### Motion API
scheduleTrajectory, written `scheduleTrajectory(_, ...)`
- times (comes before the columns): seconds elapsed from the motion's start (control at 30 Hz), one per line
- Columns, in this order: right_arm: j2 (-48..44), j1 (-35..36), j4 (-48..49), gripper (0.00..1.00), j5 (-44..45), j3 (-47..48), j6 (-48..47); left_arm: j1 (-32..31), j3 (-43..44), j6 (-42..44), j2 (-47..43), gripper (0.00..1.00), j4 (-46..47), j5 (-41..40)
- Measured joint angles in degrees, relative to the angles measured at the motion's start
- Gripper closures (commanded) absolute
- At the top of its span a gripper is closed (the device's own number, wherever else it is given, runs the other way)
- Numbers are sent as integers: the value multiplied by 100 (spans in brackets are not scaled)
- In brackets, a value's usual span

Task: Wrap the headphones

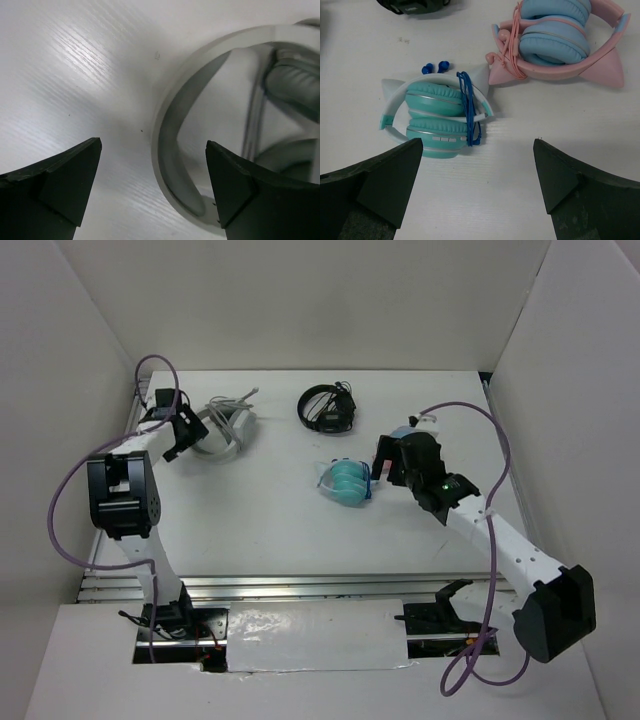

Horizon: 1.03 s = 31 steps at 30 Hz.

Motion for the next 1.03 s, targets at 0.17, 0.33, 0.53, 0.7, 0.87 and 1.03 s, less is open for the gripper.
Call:
scheduleTrajectory(0.17,-345,9,2,0,0,17,-4,0,-7,-4,-962,1,-157,13)
scheduleTrajectory(0.33,-822,-13,26,0,-11,15,76,-7,-531,-144,-2500,1,-203,-70)
scheduleTrajectory(0.53,-1421,-61,66,0,13,-155,535,-581,-2747,-787,-5265,1,-551,-223)
scheduleTrajectory(0.7,-1851,-92,13,0,46,-472,868,-1738,-4210,-1403,-7147,1,-1147,-391)
scheduleTrajectory(0.87,-2173,-92,-72,0,85,-643,1014,-2341,-4247,-1810,-7324,1,-1744,-881)
scheduleTrajectory(1.03,-2356,-92,-190,0,157,-863,1067,-2688,-4113,-1996,-7040,1,-1991,-1300)
